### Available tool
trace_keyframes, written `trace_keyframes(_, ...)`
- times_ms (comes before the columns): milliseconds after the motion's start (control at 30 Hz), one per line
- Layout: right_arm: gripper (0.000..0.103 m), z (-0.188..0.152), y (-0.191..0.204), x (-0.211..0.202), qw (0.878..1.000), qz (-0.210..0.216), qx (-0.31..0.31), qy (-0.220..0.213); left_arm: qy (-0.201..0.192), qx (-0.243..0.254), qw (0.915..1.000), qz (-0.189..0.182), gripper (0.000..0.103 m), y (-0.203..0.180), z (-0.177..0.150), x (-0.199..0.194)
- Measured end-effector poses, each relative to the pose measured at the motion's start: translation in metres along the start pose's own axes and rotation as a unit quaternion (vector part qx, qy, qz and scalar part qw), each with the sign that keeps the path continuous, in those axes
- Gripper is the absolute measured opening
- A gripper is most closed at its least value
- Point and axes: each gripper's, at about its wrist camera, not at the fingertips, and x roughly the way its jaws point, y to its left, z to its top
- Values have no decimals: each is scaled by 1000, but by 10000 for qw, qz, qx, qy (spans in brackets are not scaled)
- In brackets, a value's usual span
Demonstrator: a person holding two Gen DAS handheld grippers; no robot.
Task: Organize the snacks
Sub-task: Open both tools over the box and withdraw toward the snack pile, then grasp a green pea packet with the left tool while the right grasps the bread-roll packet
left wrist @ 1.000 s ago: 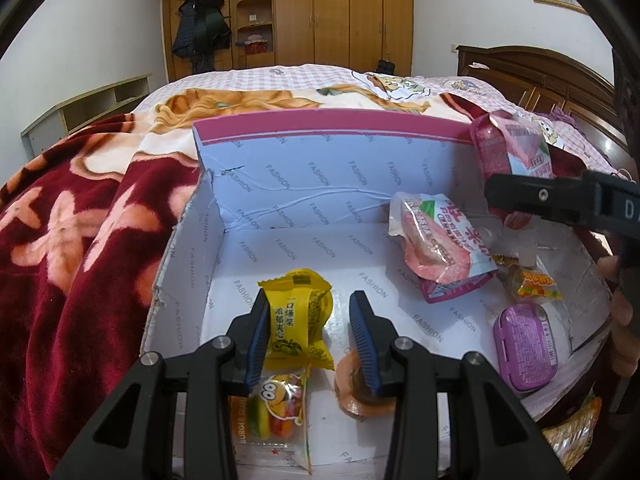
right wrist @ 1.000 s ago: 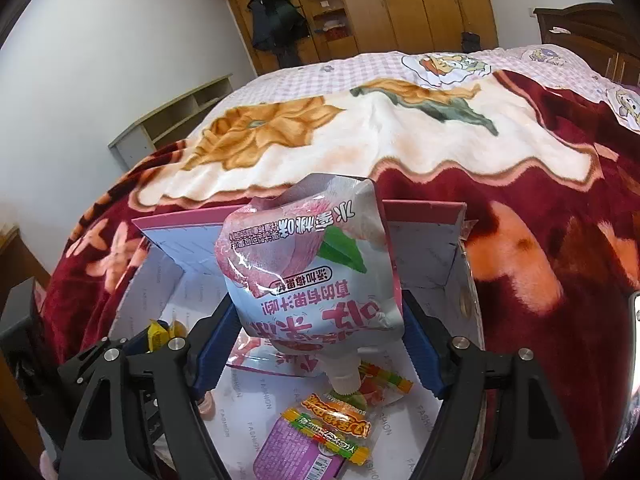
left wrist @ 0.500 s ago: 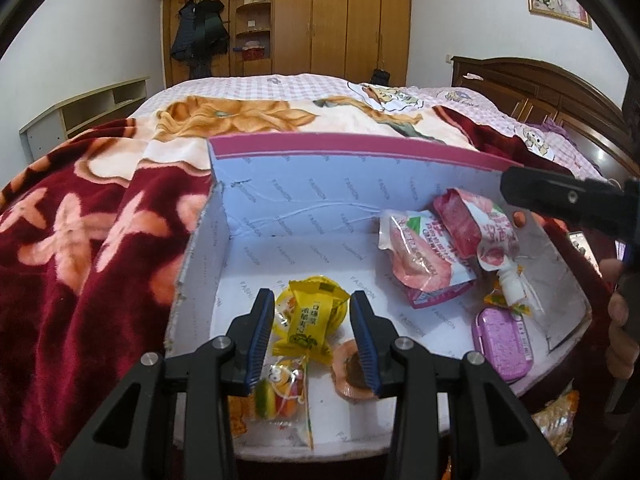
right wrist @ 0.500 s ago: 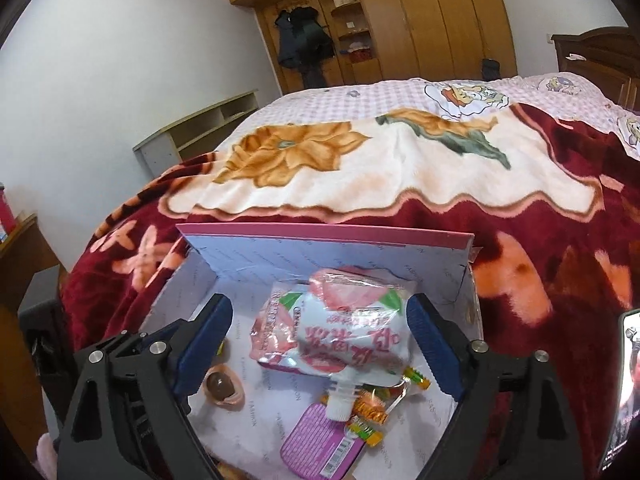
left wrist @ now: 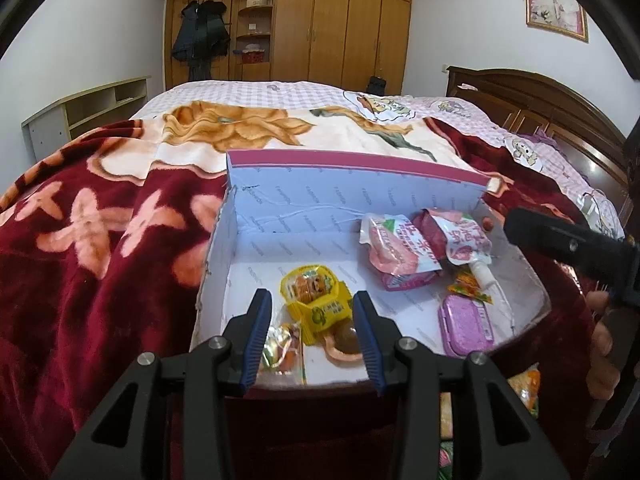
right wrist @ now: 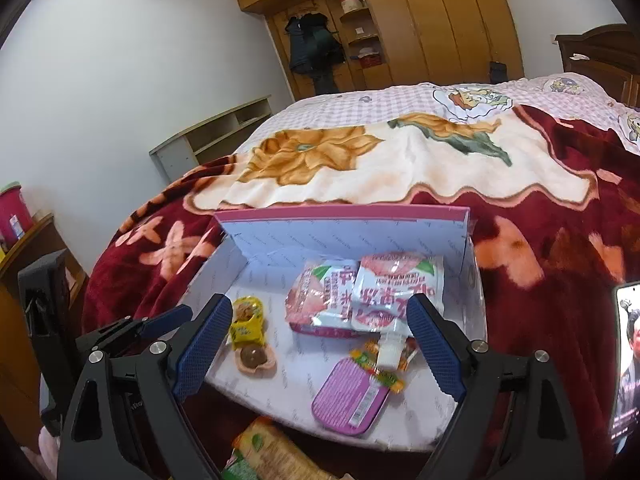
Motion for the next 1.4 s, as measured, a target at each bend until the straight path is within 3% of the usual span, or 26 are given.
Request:
trace_keyframes(833, 91, -53, 11, -50, 9999, -5, 110, 12, 249, 75, 9983, -524, 45, -32, -41, -39)
trace_keyframes(1400, 91, -87, -12, -56, 9979, -240, 547, 247, 537, 334, 9932, -977, 61, -64, -71, -52)
